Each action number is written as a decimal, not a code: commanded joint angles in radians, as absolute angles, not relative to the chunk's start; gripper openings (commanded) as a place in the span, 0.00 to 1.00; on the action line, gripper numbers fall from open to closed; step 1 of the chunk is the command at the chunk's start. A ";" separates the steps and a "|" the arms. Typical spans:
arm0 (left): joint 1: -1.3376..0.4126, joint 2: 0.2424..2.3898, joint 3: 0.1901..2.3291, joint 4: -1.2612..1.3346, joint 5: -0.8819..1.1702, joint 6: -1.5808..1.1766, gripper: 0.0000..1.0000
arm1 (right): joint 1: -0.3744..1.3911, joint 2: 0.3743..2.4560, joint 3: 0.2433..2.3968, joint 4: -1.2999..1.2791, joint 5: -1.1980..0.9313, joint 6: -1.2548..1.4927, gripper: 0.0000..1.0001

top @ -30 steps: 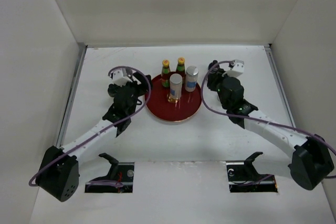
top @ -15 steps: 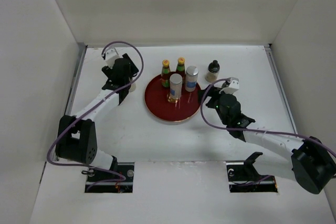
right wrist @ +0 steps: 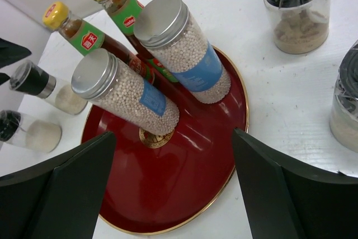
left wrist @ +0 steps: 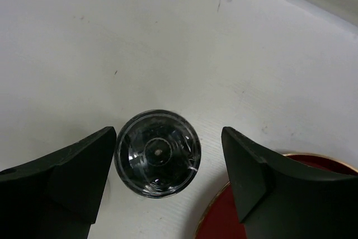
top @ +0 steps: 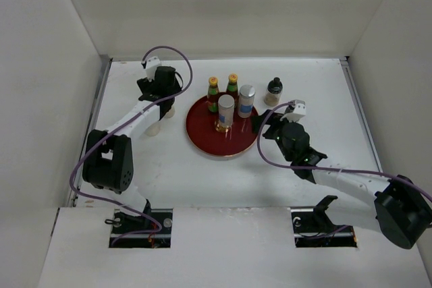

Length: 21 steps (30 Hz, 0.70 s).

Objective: Organize the condiment bottles

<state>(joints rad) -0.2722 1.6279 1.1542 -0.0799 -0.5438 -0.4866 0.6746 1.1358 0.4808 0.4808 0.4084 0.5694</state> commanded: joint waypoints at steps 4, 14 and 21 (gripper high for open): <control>-0.289 1.611 1.166 -0.100 -0.667 -0.428 0.75 | 0.686 1.129 0.483 0.537 0.397 0.566 0.92; -0.312 1.678 1.192 -0.107 -0.650 -0.383 0.70 | 0.686 1.140 0.485 0.534 0.399 0.561 0.93; -0.306 1.643 1.164 -0.068 -0.650 -0.388 0.52 | 0.686 1.143 0.485 0.537 0.399 0.558 0.93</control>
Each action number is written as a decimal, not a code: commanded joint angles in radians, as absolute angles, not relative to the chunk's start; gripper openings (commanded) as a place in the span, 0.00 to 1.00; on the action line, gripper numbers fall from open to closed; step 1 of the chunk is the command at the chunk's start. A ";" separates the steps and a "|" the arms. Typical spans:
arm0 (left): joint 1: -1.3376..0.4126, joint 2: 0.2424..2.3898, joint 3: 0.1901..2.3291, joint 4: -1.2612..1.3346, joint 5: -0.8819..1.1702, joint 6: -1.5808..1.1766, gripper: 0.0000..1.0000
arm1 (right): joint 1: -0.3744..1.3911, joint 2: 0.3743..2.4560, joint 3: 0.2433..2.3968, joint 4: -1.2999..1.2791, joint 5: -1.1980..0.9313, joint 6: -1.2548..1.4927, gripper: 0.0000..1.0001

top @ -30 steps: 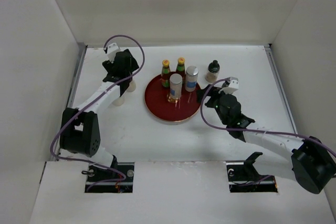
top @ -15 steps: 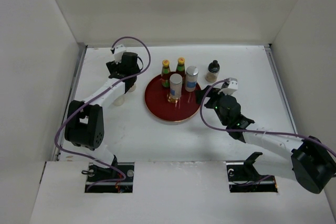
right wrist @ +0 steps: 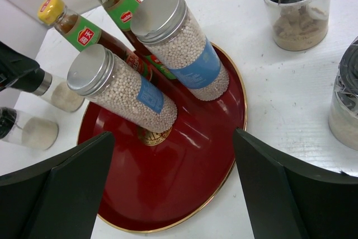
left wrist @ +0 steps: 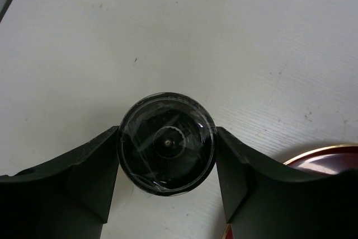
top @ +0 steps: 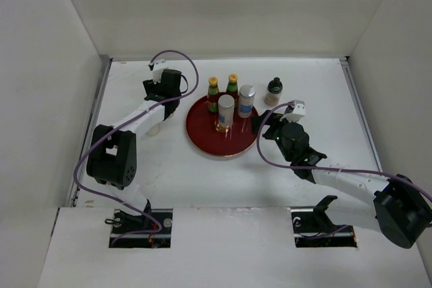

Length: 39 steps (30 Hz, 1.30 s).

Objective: Organize the condiment bottles

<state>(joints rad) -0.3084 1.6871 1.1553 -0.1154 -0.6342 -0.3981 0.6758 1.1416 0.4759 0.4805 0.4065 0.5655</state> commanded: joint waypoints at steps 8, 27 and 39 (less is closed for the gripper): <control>-0.375 1.464 1.126 0.089 -0.646 -0.325 0.41 | 0.686 1.146 0.483 0.541 0.396 0.560 0.94; -0.630 1.456 1.083 0.094 -0.618 -0.411 0.44 | 0.686 1.140 0.482 0.541 0.405 0.554 0.94; -0.628 1.588 1.086 0.124 -0.614 -0.407 0.44 | 0.686 1.140 0.483 0.541 0.407 0.548 0.95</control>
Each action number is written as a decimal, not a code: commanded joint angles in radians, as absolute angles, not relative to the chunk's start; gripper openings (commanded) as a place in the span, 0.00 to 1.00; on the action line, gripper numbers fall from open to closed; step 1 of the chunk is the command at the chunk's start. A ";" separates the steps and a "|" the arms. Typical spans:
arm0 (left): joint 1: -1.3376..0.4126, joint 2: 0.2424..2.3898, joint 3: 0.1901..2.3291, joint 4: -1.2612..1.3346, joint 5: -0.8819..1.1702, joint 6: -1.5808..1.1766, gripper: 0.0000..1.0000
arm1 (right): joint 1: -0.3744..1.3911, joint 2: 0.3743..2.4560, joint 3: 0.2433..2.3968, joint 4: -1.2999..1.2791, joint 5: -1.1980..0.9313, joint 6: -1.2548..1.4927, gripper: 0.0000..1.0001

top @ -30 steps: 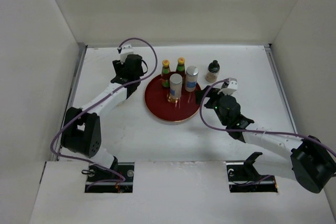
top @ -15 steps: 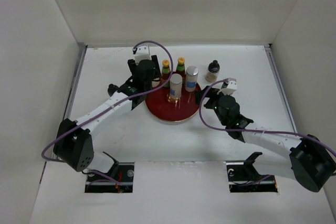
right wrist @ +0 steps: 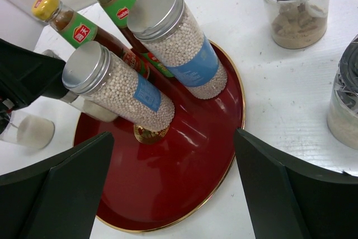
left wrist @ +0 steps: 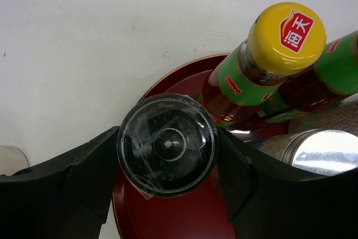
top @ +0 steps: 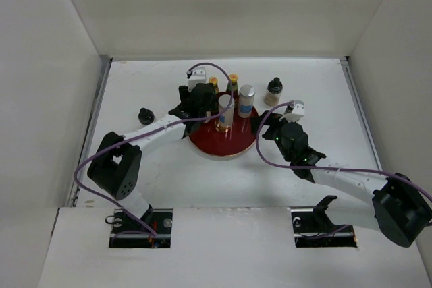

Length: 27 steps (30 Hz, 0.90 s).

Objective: Organize the condiment bottles

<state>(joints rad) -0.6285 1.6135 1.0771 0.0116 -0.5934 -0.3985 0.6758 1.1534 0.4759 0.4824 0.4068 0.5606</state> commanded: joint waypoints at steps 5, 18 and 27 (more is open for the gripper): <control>-0.625 1.617 1.086 0.106 -0.614 -0.397 0.53 | 0.686 1.146 0.483 0.541 0.405 0.552 0.95; -0.631 1.522 1.049 0.114 -0.634 -0.396 0.79 | 0.688 1.140 0.480 0.541 0.408 0.551 0.97; -0.604 1.244 0.931 0.002 -0.695 -0.406 0.79 | 0.688 1.143 0.483 0.541 0.403 0.548 0.98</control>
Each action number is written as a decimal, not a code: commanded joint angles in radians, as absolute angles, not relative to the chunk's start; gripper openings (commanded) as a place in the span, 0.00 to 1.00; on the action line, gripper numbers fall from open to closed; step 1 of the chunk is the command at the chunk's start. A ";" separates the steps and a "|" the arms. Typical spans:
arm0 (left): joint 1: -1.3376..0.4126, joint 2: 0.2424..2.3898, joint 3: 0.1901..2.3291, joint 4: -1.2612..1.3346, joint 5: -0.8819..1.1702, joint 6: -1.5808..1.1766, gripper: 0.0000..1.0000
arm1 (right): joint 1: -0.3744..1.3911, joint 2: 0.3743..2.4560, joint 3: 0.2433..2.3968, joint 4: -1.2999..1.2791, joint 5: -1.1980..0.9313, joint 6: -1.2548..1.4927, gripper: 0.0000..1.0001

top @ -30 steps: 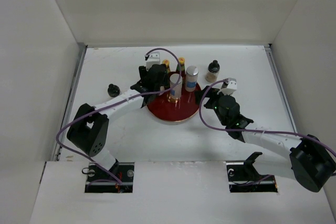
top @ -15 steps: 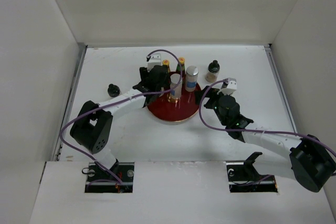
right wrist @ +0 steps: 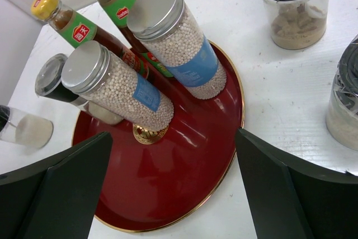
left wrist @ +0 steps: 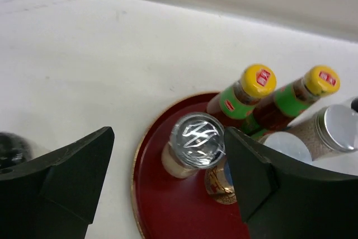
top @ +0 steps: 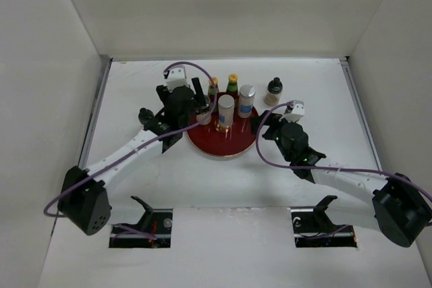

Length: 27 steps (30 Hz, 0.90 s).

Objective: Organize the condiment bottles

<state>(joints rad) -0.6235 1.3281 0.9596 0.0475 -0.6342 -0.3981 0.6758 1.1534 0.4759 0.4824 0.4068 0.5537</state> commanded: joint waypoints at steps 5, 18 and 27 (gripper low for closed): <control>-0.504 1.143 0.873 -0.190 -0.779 -0.451 0.78 | 0.688 1.144 0.483 0.541 0.403 0.551 0.98; -0.306 1.190 0.741 -0.097 -0.744 -0.506 0.74 | 0.700 1.172 0.502 0.535 0.393 0.537 0.99; -0.278 1.307 0.762 0.031 -0.706 -0.496 0.74 | 0.702 1.169 0.499 0.541 0.393 0.538 1.00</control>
<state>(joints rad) -0.2874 1.2976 0.7498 -0.0593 -0.7246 -0.4946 0.6899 1.1721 0.4759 0.4831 0.4019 0.5461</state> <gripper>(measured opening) 0.741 0.994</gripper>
